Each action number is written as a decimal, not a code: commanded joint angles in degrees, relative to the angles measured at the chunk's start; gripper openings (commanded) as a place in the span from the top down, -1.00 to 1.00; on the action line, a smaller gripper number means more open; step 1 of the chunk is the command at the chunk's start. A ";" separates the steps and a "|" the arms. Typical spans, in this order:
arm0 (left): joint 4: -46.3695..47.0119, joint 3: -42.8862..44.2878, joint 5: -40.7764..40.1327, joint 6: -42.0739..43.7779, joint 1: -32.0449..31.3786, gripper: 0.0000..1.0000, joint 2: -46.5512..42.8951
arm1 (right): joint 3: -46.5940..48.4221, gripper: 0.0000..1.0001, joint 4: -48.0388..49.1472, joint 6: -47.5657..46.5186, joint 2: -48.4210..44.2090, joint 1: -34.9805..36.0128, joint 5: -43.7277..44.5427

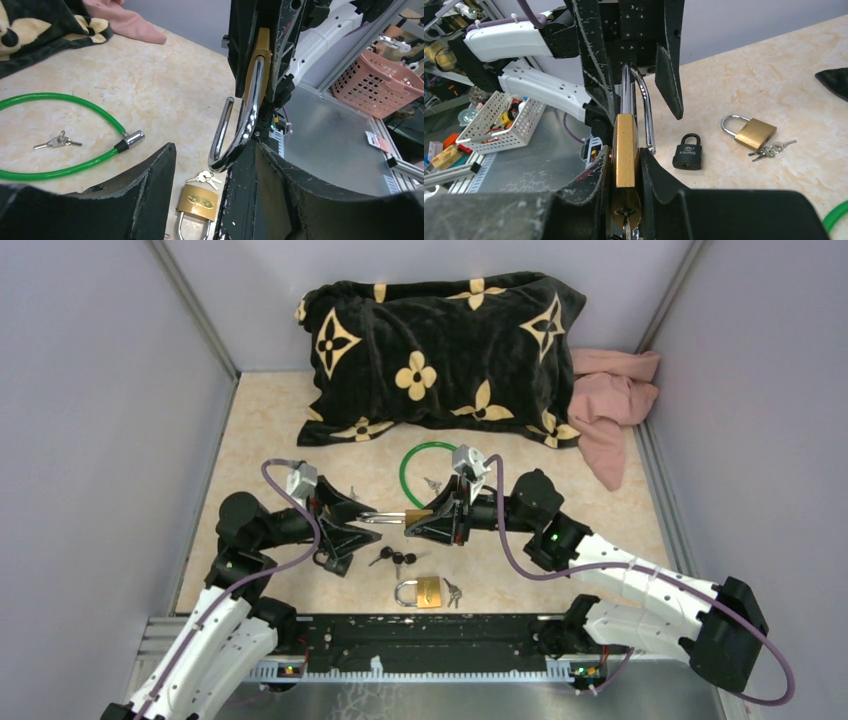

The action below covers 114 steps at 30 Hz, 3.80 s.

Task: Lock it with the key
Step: Lock the lock.

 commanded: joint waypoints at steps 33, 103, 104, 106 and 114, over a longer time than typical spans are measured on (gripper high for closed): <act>22.18 -3.85 6.06 -14.74 -1.00 1.00 4.09 | 1.66 1.00 13.73 1.73 4.31 -2.73 -2.26; 20.47 -0.25 13.06 -1.08 -10.80 0.55 10.92 | 3.82 1.00 7.12 -0.16 13.52 -0.97 3.67; 20.01 -0.23 13.29 -1.08 -10.72 0.54 10.95 | 3.53 1.00 7.19 -0.06 12.62 -1.02 4.01; 19.31 -0.30 13.22 -1.05 -10.63 0.56 10.75 | 3.51 1.00 6.83 -0.03 11.06 -1.15 4.40; 11.21 1.16 11.37 5.97 -9.73 1.00 9.59 | 3.71 1.00 2.08 -1.70 7.79 -1.51 3.04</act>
